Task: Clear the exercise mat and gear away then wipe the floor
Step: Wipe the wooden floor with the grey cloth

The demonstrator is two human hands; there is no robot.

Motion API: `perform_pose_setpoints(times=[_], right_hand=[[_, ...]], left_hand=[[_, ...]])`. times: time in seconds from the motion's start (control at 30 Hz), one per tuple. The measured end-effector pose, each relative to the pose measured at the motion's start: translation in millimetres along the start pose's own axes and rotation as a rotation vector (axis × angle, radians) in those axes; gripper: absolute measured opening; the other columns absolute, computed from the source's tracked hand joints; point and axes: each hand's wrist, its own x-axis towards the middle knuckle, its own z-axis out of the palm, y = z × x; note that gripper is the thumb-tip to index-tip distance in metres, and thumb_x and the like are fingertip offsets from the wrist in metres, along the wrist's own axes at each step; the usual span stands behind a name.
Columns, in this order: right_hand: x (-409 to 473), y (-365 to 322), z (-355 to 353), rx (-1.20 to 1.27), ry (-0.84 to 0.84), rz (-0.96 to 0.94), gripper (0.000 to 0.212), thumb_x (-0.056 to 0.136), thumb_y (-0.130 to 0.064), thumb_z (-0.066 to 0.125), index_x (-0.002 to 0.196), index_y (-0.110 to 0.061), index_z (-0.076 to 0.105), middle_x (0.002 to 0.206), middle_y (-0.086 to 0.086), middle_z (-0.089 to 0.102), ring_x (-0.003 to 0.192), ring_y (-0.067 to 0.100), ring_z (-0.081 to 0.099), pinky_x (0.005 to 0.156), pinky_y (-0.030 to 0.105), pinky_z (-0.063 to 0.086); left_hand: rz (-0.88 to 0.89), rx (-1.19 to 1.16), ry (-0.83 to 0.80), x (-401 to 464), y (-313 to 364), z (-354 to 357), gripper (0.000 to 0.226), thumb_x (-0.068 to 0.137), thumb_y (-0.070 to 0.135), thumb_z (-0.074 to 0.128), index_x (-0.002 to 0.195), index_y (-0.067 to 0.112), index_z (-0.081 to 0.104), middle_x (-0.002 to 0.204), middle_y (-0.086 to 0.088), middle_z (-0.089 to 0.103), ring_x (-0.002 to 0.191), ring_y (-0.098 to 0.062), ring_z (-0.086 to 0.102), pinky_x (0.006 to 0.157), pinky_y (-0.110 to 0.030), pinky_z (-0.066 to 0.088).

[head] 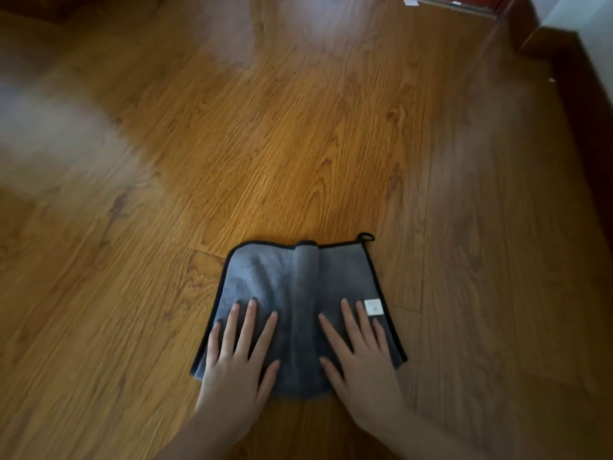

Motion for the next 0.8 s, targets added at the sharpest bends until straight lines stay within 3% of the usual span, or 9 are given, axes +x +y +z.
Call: perform_pose_setpoints(times=[0.1, 0.2, 0.33, 0.47, 0.53, 0.63, 0.73, 0.8], right_hand=[[-11, -18, 10, 0.003, -0.004, -0.119, 0.064, 0.085, -0.051, 0.036, 0.146, -0.030, 0.027, 0.151, 0.010, 0.032, 0.138, 0.028, 0.023, 0.107, 0.044, 0.021], [3, -24, 9, -0.009, -0.005, -0.177, 0.064, 0.089, -0.051, 0.032, 0.148, -0.030, 0.020, 0.152, 0.010, 0.028, 0.140, 0.029, 0.021, 0.107, 0.044, 0.018], [52, -25, -1, -0.062, -0.028, -0.233, 0.056, 0.098, -0.051, 0.011, 0.147, -0.028, 0.025, 0.153, 0.011, 0.028, 0.140, 0.031, 0.024, 0.108, 0.047, 0.019], [115, -28, -10, -0.087, -0.051, -0.217, 0.057, 0.094, -0.050, 0.021, 0.144, -0.026, 0.035, 0.149, 0.013, 0.035, 0.136, 0.035, 0.034, 0.108, 0.052, 0.029], [147, -33, -16, -0.075, -0.061, -0.186, 0.061, 0.091, -0.050, 0.017, 0.147, -0.027, 0.026, 0.153, 0.014, 0.026, 0.140, 0.036, 0.024, 0.110, 0.054, 0.023], [190, -39, -22, -0.064, -0.080, -0.142, 0.062, 0.093, -0.051, 0.013, 0.150, -0.030, -0.001, 0.158, 0.011, -0.004, 0.145, 0.032, -0.005, 0.114, 0.052, 0.002], [226, -43, -28, -0.078, -0.090, -0.121, 0.064, 0.098, -0.050, 0.024, 0.149, -0.030, -0.009, 0.157, 0.010, -0.014, 0.144, 0.032, -0.014, 0.114, 0.052, -0.004], [246, -42, -30, -0.091, -0.095, -0.120, 0.067, 0.097, -0.049, 0.029, 0.149, -0.030, -0.009, 0.157, 0.010, -0.015, 0.143, 0.032, -0.015, 0.114, 0.052, -0.004]], left_hand=[[0.051, 0.021, -0.037, -19, -11, -1, 0.059, 0.096, 0.051, 0.013, 0.145, 0.021, 0.029, 0.151, -0.013, 0.028, 0.138, -0.032, 0.023, 0.112, -0.046, 0.007], [0.058, 0.021, -0.033, -13, -17, -5, 0.060, 0.096, 0.051, 0.013, 0.146, 0.022, 0.029, 0.152, -0.011, 0.027, 0.140, -0.032, 0.021, 0.112, -0.047, 0.010], [-0.022, 0.028, 0.015, 18, -28, -9, 0.059, 0.097, 0.050, 0.014, 0.147, 0.022, 0.023, 0.152, -0.012, 0.026, 0.140, -0.033, 0.021, 0.108, -0.051, 0.019], [-0.085, 0.057, 0.017, 70, -49, -13, 0.062, 0.093, 0.051, 0.022, 0.147, 0.021, 0.024, 0.152, -0.015, 0.028, 0.139, -0.036, 0.024, 0.107, -0.055, 0.025], [-0.131, 0.049, 0.021, 102, -55, -17, 0.063, 0.091, 0.050, 0.022, 0.147, 0.021, 0.025, 0.151, -0.015, 0.029, 0.138, -0.036, 0.025, 0.107, -0.057, 0.027], [-0.207, 0.036, 0.024, 144, -59, -25, 0.065, 0.090, 0.050, 0.012, 0.149, 0.022, 0.017, 0.155, -0.014, 0.020, 0.142, -0.036, 0.017, 0.109, -0.056, 0.019], [-0.281, 0.052, 0.037, 175, -63, -29, 0.067, 0.087, 0.048, -0.003, 0.150, 0.024, 0.001, 0.158, -0.011, 0.002, 0.144, -0.033, 0.002, 0.112, -0.053, 0.008], [-0.310, 0.052, 0.046, 192, -66, -32, 0.061, 0.092, 0.045, 0.004, 0.150, 0.025, -0.004, 0.158, -0.010, -0.003, 0.144, -0.032, -0.003, 0.114, -0.053, 0.005]])
